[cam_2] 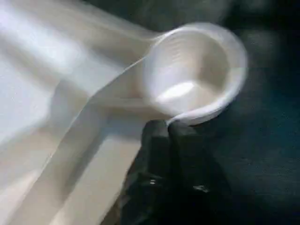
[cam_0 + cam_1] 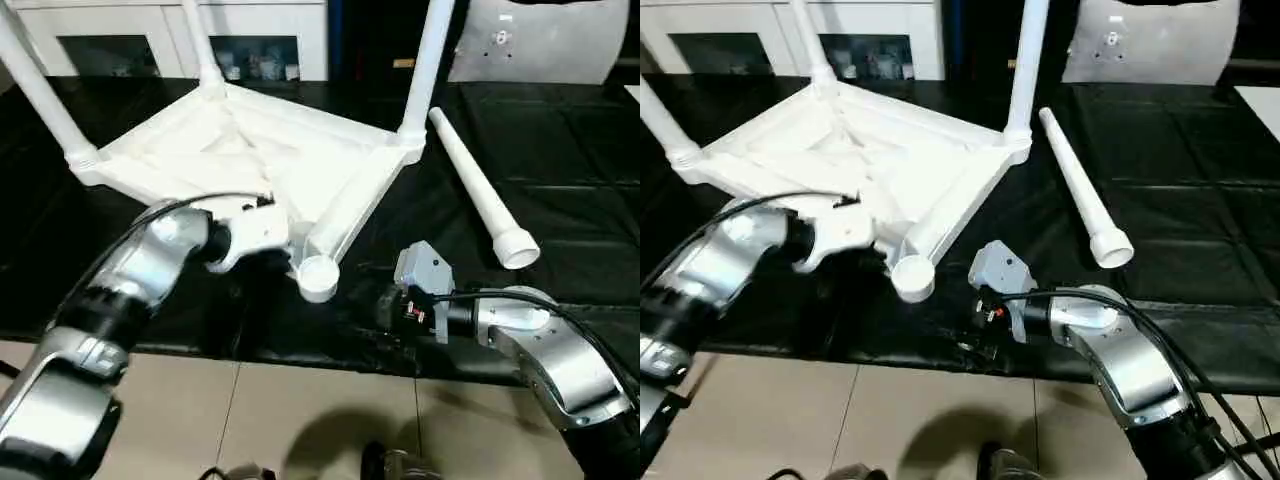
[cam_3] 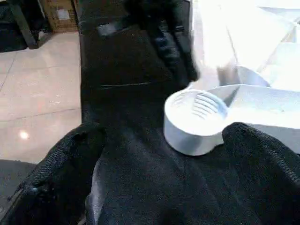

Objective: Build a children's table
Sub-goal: Rotate table base

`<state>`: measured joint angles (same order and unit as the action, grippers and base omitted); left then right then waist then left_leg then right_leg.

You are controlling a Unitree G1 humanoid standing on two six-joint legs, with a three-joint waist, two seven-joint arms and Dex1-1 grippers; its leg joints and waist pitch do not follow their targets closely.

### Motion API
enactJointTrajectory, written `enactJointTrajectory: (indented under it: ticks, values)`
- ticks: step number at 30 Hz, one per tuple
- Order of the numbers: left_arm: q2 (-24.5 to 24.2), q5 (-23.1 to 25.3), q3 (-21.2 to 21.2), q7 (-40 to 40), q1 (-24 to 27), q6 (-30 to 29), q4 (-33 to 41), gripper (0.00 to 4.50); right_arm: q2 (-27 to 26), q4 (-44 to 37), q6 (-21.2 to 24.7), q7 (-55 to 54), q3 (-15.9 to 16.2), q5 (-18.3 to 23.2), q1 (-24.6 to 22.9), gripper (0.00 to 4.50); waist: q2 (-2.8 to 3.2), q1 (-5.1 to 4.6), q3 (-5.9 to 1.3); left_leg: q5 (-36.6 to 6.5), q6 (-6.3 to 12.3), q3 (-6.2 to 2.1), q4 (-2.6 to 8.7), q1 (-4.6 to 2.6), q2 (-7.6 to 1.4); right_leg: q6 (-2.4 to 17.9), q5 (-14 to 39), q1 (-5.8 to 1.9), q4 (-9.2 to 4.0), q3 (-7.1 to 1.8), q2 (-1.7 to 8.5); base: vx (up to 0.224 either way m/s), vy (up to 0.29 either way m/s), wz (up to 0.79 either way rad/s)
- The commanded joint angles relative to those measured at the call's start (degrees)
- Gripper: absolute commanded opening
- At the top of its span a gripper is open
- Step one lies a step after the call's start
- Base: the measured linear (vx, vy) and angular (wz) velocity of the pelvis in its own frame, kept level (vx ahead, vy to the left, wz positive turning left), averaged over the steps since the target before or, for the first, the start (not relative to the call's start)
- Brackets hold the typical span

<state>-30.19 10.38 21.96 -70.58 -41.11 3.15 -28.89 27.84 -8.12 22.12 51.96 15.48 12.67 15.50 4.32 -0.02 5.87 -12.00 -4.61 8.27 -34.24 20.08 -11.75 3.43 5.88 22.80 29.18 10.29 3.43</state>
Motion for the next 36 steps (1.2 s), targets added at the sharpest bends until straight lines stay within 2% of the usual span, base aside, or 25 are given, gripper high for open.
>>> enactJointTrajectory:
  ticks: [1, 4, 6, 8, 9, 10, 12, 13, 14, 15, 16, 19, 20, 21, 22, 23, 24, 25, 27, 30, 31, 32, 33, 36]
  values:
    - [-0.73, 1.21, 1.52, -0.9, -0.47, 1.7, -0.11, 0.02, 0.23, 0.4, -0.47, 0.12, -0.63, -0.03, 0.59, 4.5, -0.28, 0.13, -4.99, -7.83, 7.05, -0.24, 3.37, 0.16, -0.8, -1.83, 26.96, -4.15, -3.84, -2.65, 4.48, 0.0, 0.0, 0.0]
    - [-0.79, 0.7, 1.5, -1.99, -2.32, 2.56, -0.87, 0.02, 0.36, 0.03, -0.31, 0.19, -0.81, 0.26, 0.44, 4.5, -0.16, 0.29, -4.93, -7.35, 7.22, -0.2, 3.4, 0.12, -0.83, -1.07, 25.47, -4.13, -3.64, -2.79, 4.46, 0.0, 0.0, 0.0]
    - [-1.11, 0.72, 2.01, -3.54, -3.62, 4.47, -2.17, 0.33, 0.5, -0.12, -0.3, 0.27, -0.89, 0.37, 0.24, 4.5, -0.23, 0.44, -4.91, -7.17, 7.28, -0.2, 3.44, 0.12, -0.83, -0.58, 24.96, -4.16, -3.55, -2.85, 4.48, 0.0, 0.0, 0.0]
    - [-1.7, 1.87, 2.77, -4.8, -4.8, 7.32, -4.06, 0.44, 0.74, -0.4, -0.18, 0.42, -0.91, 0.45, 0.02, 4.5, -0.27, 0.46, -4.79, -7.25, 7.33, -0.24, 3.49, 0.25, -0.73, -0.66, 24.66, -4.24, -3.48, -2.9, 4.4, 0.0, 0.0, 0.0]
    - [-1.98, 2.38, 3.25, -5.27, -6.03, 8.93, -6.02, 0.44, 0.94, -0.88, 0.07, 0.6, -0.96, 0.65, -0.24, 4.5, -0.01, 0.39, -4.54, -7.35, 7.26, -0.3, 3.55, 0.32, -0.72, -0.76, 24.65, -4.22, -3.42, -2.87, 4.43, 0.0, 0.0, 0.0]
    - [-2.16, 2.32, 3.45, -6.09, -7.3, 9.98, -7.65, 0.64, 1.19, -1.48, 0.34, 0.75, -1.07, 0.87, -0.58, 4.5, 0.21, 0.31, -4.52, -7.76, 7.1, -0.2, 3.5, 0.18, -0.62, -1.01, 25.06, -4.18, -3.62, -2.84, 4.32, 0.0, 0.0, 0.0]
    - [-2.24, 2.14, 3.42, -6.56, -7.96, 10.11, -8.22, 0.79, 1.35, -1.83, 0.48, 0.78, -1.15, 0.98, -0.81, 4.5, -0.01, 0.26, -4.55, -7.59, 7.03, -0.24, 3.54, 0.28, -0.63, -0.98, 24.65, -4.33, -3.57, -2.83, 4.35, 0.0, 0.0, 0.0]
    - [-2.33, 2.01, 3.33, -6.81, -8.48, 10.23, -8.48, 0.84, 1.53, -2.17, 0.61, 0.77, -1.27, 1.09, -1.11, 4.5, 0.26, 0.19, -4.43, -7.68, 6.92, -0.19, 3.55, 0.27, -0.68, -0.66, 24.36, -4.32, -3.59, -2.83, 4.35, 0.0, 0.0, 0.0]
    - [-2.36, 1.97, 3.3, -6.93, -8.66, 10.36, -8.59, 0.84, 1.58, -2.27, 0.66, 0.77, -1.31, 1.13, -1.2, 4.5, 0.19, 0.18, -4.43, -7.64, 6.92, -0.24, 3.59, 0.28, -0.72, -0.63, 24.27, -4.37, -3.57, -2.81, 4.34, 0.0, 0.0, 0.0]
    - [-2.37, 1.89, 3.21, -7.19, -9.09, 10.78, -8.99, 1.03, 1.7, -2.49, 0.77, 0.77, -1.39, 1.23, -1.39, 4.5, 0.15, 0.17, -4.48, -7.62, 6.97, -0.25, 3.57, 0.3, -0.74, -0.42, 23.95, -4.4, -3.5, -2.83, 4.34, 0.0, 0.0, 0.0]
    - [-2.08, 2.07, 3.18, -7.04, -9.99, 11.93, -10.41, 1.2, 1.91, -2.9, 0.95, 0.77, -1.52, 1.37, -1.75, 4.5, 0.35, 0.17, -4.42, -7.83, 6.94, -0.24, 3.58, 0.21, -0.74, -0.29, 24.07, -4.31, -3.58, -2.81, 4.29, 0.0, 0.0, 0.0]
    - [-1.41, 2.85, 3.47, -6.07, -10.97, 13.39, -12.9, 1.34, 2.08, -3.19, 1.03, 0.76, -1.58, 1.42, -2.07, 4.5, 0.24, 0.13, -4.28, -8.2, 6.95, -0.14, 3.56, 0.25, -0.5, -0.34, 24.45, -4.37, -3.77, -2.67, 4.06, 0.0, 0.0, 0.0]
    - [-0.62, 3.86, 4.02, -4.34, -11.7, 15.47, -15.65, 1.46, 2.05, -3.18, 1.08, 0.64, -1.53, 1.37, -2.06, 4.5, 0.52, 0.12, -4.24, -8.25, 6.91, -0.22, 3.51, 0.3, -0.37, -0.57, 24.69, -4.4, -3.77, -2.56, 3.98, 0.0, 0.0, 0.0]
    - [-0.62, 3.86, 4.02, -4.34, -11.7, 15.47, -15.65, 1.57, 2.05, -3.18, 1.08, 0.64, -1.53, 1.37, -2.06, 4.5, 0.52, 0.12, -4.24, -8.25, 6.91, -0.22, 3.51, 0.3, -0.37, -0.57, 24.69, -4.4, -3.77, -2.56, 3.98, 0.0, 0.0, 0.0]
    - [0.82, 6.03, 5.32, -1.88, -12.84, 18.04, -20.61, 1.57, 2.18, -3.54, 1.36, 0.43, -1.57, 1.4, -2.19, 4.5, 0.63, -0.1, -3.94, -9.09, 6.94, -0.09, 3.52, 0.2, -0.19, -1.17, 25.84, -4.24, -4.3, -2.32, 3.61, 0.0, 0.0, 0.0]
    - [1.28, 6.74, 5.81, -1.26, -13.13, 18.64, -22.09, 1.57, 2.27, -3.74, 1.48, 0.35, -1.63, 1.43, -2.28, 4.5, 0.47, -0.2, -4.0, -9.3, 6.93, 0.02, 3.48, 0.09, -0.03, -1.56, 26.24, -4.28, -4.48, -2.23, 3.45, 0.0, 0.0, 0.0]
    - [1.28, 6.74, 5.81, -1.26, -13.13, 18.64, -22.09, 1.57, 2.27, -3.74, 1.48, 0.35, -1.63, 1.43, -2.28, 4.5, 0.34, -0.08, -4.21, -8.95, 6.93, -0.06, 3.46, 0.24, 0.04, -2.13, 26.01, -4.63, -4.29, -2.27, 3.62, 0.0, 0.0, 0.0]
    - [1.78, 7.25, 6.2, -0.86, -13.36, 19.1, -23.47, 1.57, 2.4, -3.97, 1.63, 0.28, -1.68, 1.5, -2.4, 4.5, 0.54, -0.01, -4.29, -8.4, 7.17, -0.12, 3.45, 0.3, -0.04, -2.24, 25.69, -4.6, -4.28, -2.26, 3.75, 0.0, 0.0, 0.0]
    - [2.7, 8.0, 6.76, 0.27, -13.63, 19.8, -25.86, 1.57, 2.64, -4.57, 1.92, 0.18, -1.84, 1.58, -2.88, 4.5, 0.46, -0.14, -4.2, -7.97, 7.41, -0.16, 3.48, 0.43, -0.14, -2.11, 24.7, -4.61, -4.26, -2.24, 3.59, 0.0, 0.0, 0.0]
    - [3.7, 9.73, 7.92, 2.76, -14.13, 21.61, -29.39, 1.57, 2.91, -5.38, 2.34, 0.14, -1.96, 1.57, -3.5, 4.5, 0.56, -0.39, -4.02, -8.5, 7.47, -0.08, 3.39, 0.48, 0.23, -2.67, 25.44, -4.58, -4.55, -2.0, 3.36, 0.0, 0.0, 0.0]
    - [3.7, 9.73, 7.92, 2.76, -14.13, 21.61, -29.39, 1.57, 2.91, -5.38, 2.34, 0.14, -1.96, 1.57, -3.5, 4.5, 0.42, -0.45, -4.07, -8.54, 7.47, -0.11, 3.43, 0.52, 0.2, -2.93, 25.52, -4.75, -4.54, -1.92, 3.39, 0.0, 0.0, 0.0]
    - [4.21, 10.34, 8.08, 3.72, -14.64, 22.63, -31.12, 1.57, 3.1, -5.85, 2.6, 0.2, -2.03, 1.73, -3.77, 4.5, 0.59, -0.65, -3.9, -8.53, 7.56, -0.19, 3.47, 0.65, 0.2, -3.1, 25.58, -4.73, -4.59, -1.85, 3.36, 0.0, 0.0, 0.0]
    - [4.21, 10.34, 8.08, 3.72, -14.64, 22.63, -31.12, 1.32, 3.1, -5.85, 2.6, 0.2, -2.03, 1.73, -3.77, 4.5, 0.53, -0.75, -3.88, -8.63, 7.63, -0.15, 3.48, 0.55, 0.25, -3.29, 25.76, -4.66, -4.78, -1.83, 3.21, 0.0, 0.0, 0.0]
    - [5.16, 10.72, 7.89, 4.55, -15.83, 24.08, -34.14, 1.18, 3.73, -7.31, 3.45, 1.06, -1.96, 2.74, -4.26, 4.5, 0.54, -1.29, -3.74, -9.14, 7.98, -0.19, 3.45, 0.66, 0.31, -3.64, 26.0, -4.71, -4.96, -1.6, 3.15, 0.0, 0.0, 0.0]
